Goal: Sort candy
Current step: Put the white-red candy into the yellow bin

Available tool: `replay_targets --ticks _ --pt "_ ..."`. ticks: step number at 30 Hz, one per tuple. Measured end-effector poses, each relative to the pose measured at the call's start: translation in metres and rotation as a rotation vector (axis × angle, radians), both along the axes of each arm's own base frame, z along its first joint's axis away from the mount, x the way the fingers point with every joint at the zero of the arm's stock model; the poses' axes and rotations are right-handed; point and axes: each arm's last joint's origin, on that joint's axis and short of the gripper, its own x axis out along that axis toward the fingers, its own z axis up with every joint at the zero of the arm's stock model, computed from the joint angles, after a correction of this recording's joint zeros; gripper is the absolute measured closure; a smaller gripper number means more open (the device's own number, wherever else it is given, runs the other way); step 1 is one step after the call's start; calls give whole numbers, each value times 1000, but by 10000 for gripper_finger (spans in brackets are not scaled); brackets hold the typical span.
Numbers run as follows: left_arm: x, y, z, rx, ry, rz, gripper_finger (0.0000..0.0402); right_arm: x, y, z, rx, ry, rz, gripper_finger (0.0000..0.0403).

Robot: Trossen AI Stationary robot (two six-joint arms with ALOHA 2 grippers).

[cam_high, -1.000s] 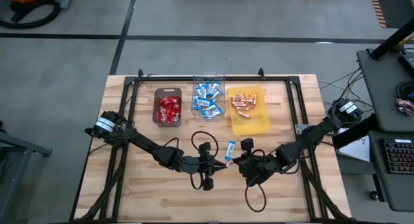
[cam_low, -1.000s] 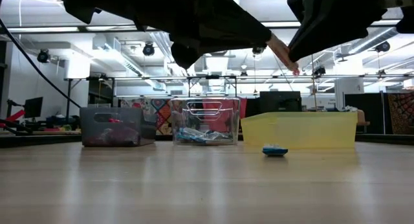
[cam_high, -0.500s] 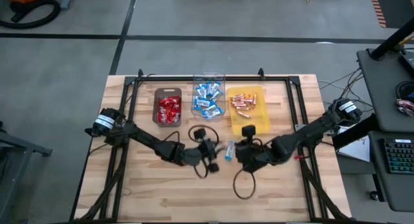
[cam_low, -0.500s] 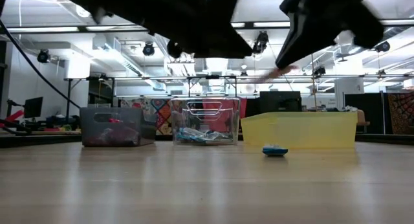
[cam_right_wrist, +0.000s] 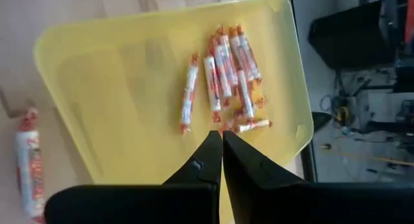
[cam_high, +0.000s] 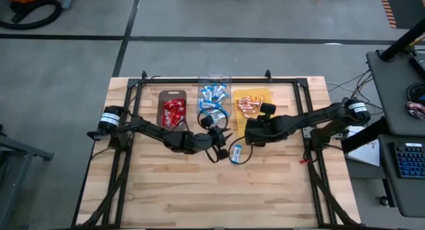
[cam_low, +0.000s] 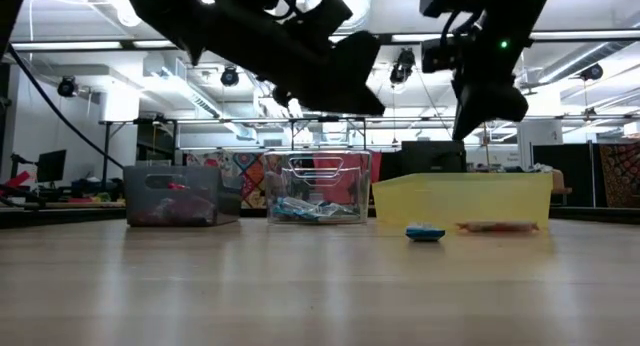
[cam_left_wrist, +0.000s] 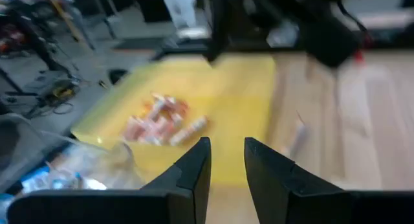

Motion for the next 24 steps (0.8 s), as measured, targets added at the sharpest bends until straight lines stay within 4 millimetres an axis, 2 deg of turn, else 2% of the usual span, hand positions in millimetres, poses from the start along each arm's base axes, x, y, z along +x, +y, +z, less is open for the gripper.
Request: replay_targets --ticks 5,8,11,14,17,24 --pt "-9 -16 -7 -14 113 -73 323 -8 13 14 165 -110 25 394" --pt "-19 -25 -9 -50 137 -192 323 -18 30 20 283 -209 57 394" --pt "-36 -30 -10 -75 135 -265 323 -33 50 15 369 -299 75 394" --pt "-57 -31 -6 -71 63 -305 323 -49 66 4 441 -377 81 394" --pt "-76 -29 -2 -51 -30 -350 323 -59 74 -14 495 -437 75 394" --pt "-102 -22 3 -32 -224 -363 323 -74 67 -64 438 -442 -20 393"
